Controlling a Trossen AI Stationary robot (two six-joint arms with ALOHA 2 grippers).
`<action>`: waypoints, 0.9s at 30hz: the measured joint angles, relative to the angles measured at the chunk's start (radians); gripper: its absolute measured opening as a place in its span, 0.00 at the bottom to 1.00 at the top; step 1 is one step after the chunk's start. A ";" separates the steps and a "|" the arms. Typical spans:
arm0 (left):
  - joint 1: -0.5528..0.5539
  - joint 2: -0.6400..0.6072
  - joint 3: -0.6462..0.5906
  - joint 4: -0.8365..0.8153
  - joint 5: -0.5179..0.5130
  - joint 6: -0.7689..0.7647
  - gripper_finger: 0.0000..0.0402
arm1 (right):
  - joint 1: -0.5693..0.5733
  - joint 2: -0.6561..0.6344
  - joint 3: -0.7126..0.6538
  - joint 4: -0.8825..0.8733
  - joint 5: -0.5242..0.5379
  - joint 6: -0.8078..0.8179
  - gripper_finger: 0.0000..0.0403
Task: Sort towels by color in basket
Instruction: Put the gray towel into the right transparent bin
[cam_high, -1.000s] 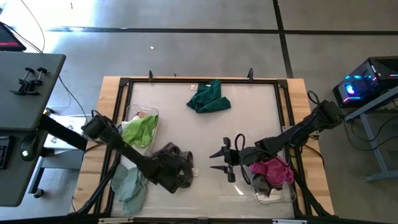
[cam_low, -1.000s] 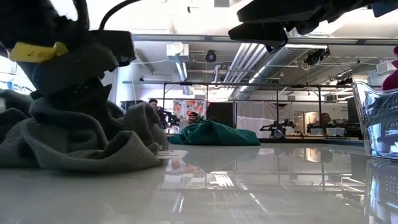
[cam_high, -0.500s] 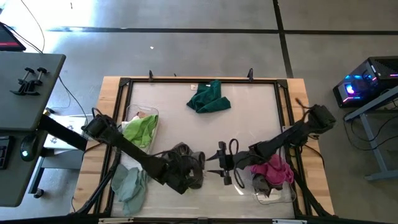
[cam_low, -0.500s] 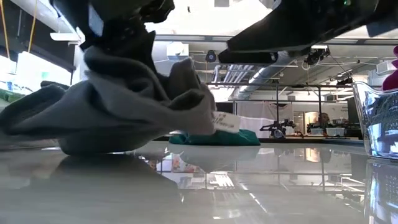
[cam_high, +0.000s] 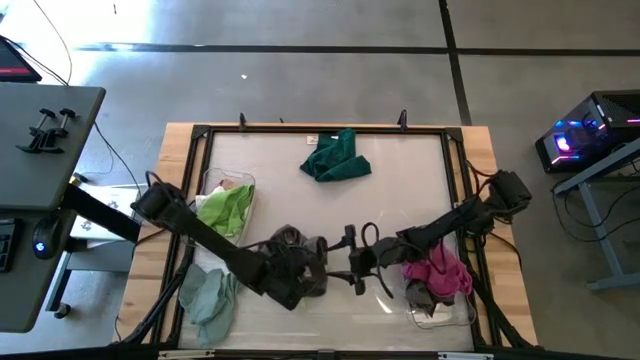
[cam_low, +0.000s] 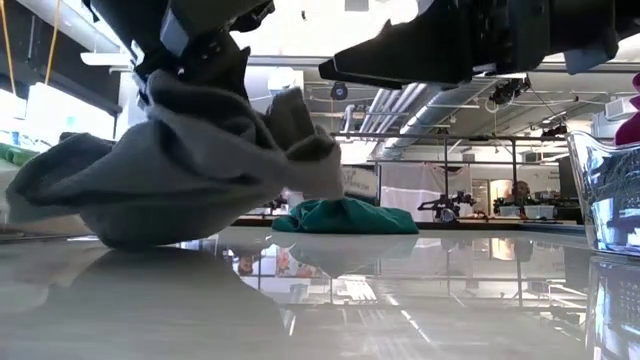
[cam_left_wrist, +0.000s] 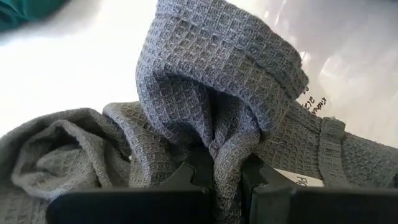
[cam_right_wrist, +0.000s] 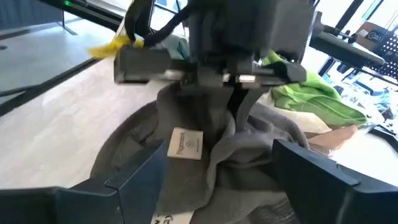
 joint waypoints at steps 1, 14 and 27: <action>-0.002 -0.010 0.000 -0.002 -0.009 -0.003 0.01 | 0.000 0.004 0.000 -0.001 0.004 0.000 0.72; -0.072 -0.194 0.000 0.183 -0.188 0.195 0.01 | 0.170 -0.019 0.000 0.147 0.399 -0.318 0.72; 0.022 -0.195 0.000 0.682 -0.001 0.638 0.01 | 0.271 -0.099 0.000 0.217 0.505 -0.632 0.72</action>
